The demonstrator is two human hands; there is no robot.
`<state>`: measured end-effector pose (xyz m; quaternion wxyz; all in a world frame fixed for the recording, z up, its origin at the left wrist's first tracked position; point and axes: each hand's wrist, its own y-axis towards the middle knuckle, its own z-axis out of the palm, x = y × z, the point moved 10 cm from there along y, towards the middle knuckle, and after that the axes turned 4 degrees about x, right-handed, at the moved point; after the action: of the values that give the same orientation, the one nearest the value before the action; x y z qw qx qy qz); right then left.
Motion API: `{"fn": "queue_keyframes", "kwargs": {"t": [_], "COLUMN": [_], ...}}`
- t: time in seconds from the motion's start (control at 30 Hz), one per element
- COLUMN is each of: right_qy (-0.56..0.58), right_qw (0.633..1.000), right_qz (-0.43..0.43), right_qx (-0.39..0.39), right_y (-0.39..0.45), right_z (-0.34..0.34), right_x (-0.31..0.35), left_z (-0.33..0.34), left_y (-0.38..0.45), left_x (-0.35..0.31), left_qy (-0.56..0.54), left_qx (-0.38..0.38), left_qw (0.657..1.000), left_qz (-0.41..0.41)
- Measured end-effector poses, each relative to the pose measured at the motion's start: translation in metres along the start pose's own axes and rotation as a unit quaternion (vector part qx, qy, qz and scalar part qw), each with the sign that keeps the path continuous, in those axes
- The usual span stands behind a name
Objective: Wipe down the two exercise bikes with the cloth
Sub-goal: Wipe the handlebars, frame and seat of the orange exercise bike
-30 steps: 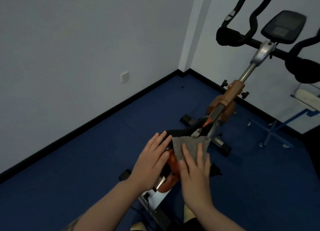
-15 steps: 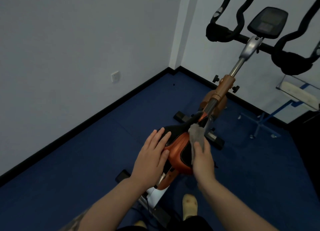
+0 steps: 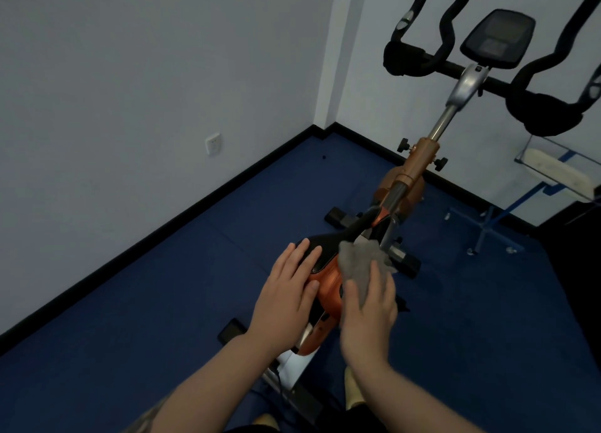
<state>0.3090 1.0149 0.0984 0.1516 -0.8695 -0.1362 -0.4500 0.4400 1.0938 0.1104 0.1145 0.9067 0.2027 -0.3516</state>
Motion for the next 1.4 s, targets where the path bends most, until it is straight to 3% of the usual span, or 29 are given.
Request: {"fn": "queue_keyframes", "kwargs": {"t": [0.07, 0.23, 0.4, 0.5, 0.6, 0.77, 0.93, 1.1, 1.27, 1.4], "right_qy": [-0.011, -0.01, -0.085, -0.075, -0.078, -0.173, -0.103, -0.132, -0.126, -0.164], "right_qw": [0.999, 0.999, 0.988, 0.988, 0.991, 0.977, 0.989, 0.983, 0.987, 0.98], "right_qz": [-0.033, 0.023, -0.098, -0.054, 0.011, -0.089, 0.019, -0.059, -0.023, -0.073], "right_qx": [-0.001, 0.04, 0.085, 0.121, 0.104, 0.088, 0.107, 0.108, 0.092, 0.089], "right_y": [-0.01, 0.041, 0.004, 0.035, 0.051, 0.008, 0.051, 0.022, 0.028, 0.0], "right_z": [0.003, -0.005, 0.004, 0.001, 0.001, 0.007, 0.002, 0.003, 0.002, 0.01], "right_x": [0.002, 0.004, 0.009, 0.012, 0.013, 0.014, 0.011, 0.008, 0.013, 0.012], "left_z": [0.0, -0.002, -0.004, -0.004, -0.004, -0.004, -0.004, -0.004, -0.005, -0.006], "left_y": [0.0, 0.001, 0.0, 0.001, 0.0, 0.0, 0.001, 0.001, 0.001, 0.001], "left_x": [-0.001, 0.001, -0.001, 0.001, 0.0, -0.001, -0.001, -0.001, -0.001, -0.001], "left_qy": [-0.001, -0.002, -0.03, -0.018, -0.016, -0.017, -0.014, -0.009, -0.006, -0.006], "left_qx": [0.001, 0.011, 0.006, 0.011, 0.012, 0.015, 0.014, 0.017, 0.009, 0.003], "left_qw": [1.0, 1.0, 1.0, 1.0, 1.0, 1.0, 1.0, 1.0, 1.0, 1.0], "left_qz": [0.001, 0.003, 0.004, 0.004, 0.001, 0.005, 0.004, 0.009, 0.014, 0.018]}}
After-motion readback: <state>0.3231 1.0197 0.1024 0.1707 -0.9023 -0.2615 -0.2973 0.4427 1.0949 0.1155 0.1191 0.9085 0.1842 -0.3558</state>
